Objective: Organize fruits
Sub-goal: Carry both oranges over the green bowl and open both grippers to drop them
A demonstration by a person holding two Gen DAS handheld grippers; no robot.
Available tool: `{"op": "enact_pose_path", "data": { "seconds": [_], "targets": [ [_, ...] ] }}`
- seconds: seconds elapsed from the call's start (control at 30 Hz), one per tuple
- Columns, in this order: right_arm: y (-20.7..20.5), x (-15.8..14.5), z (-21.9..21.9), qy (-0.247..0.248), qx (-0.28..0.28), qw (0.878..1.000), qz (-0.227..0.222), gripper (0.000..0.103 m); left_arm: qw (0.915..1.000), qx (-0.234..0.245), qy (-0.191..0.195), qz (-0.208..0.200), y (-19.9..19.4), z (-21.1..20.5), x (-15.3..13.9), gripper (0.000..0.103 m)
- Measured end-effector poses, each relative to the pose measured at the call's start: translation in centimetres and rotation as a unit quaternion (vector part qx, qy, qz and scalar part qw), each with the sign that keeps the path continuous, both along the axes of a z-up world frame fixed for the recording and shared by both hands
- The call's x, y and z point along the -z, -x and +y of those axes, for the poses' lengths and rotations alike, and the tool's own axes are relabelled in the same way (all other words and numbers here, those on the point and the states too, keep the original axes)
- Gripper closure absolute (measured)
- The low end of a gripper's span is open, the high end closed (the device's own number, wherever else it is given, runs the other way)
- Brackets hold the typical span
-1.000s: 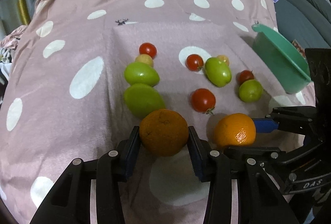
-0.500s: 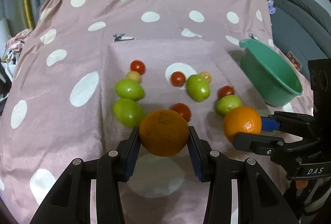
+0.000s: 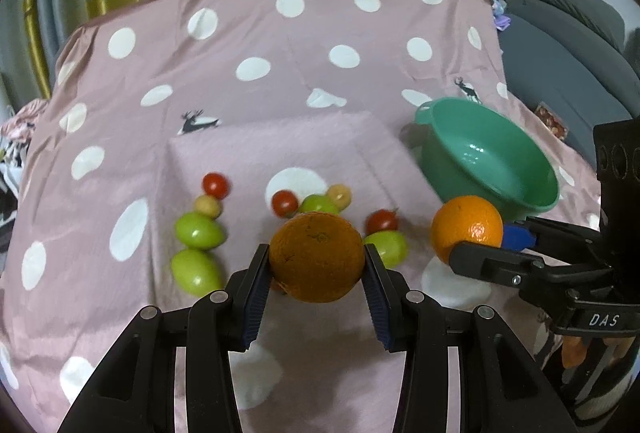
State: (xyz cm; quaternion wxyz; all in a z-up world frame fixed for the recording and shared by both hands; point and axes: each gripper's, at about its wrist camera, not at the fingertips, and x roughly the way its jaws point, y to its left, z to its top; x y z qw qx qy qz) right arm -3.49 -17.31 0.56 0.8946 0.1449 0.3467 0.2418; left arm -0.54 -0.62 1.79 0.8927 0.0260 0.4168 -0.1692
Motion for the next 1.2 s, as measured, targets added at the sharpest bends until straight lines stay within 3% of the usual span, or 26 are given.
{"op": "enact_pose_path", "data": {
  "seconds": [0.3, 0.73, 1.03, 1.2],
  "targets": [
    [0.1, -1.2, -4.3, -0.002, 0.045, 0.999, -0.030, 0.056, 0.9993, 0.033, -0.009, -0.016, -1.2, -4.5, -1.2, 0.058],
    [0.9, -0.6, -11.0, -0.008, 0.139, 0.989, -0.043, 0.056, 0.9960, 0.087, 0.004, -0.018, -4.5, -11.9, -1.6, 0.058],
    [0.1, 0.4, -12.9, 0.046, 0.193, 0.980, -0.020, 0.056, 0.9928, 0.119, -0.013, -0.008, -6.3, -16.7, -0.1, 0.058],
    [0.0, 0.8, -12.9, 0.069, 0.197, 0.978, -0.015, 0.056, 0.9920, 0.124, -0.023, 0.003, -6.7, -17.9, 0.8, 0.058]
  ]
}}
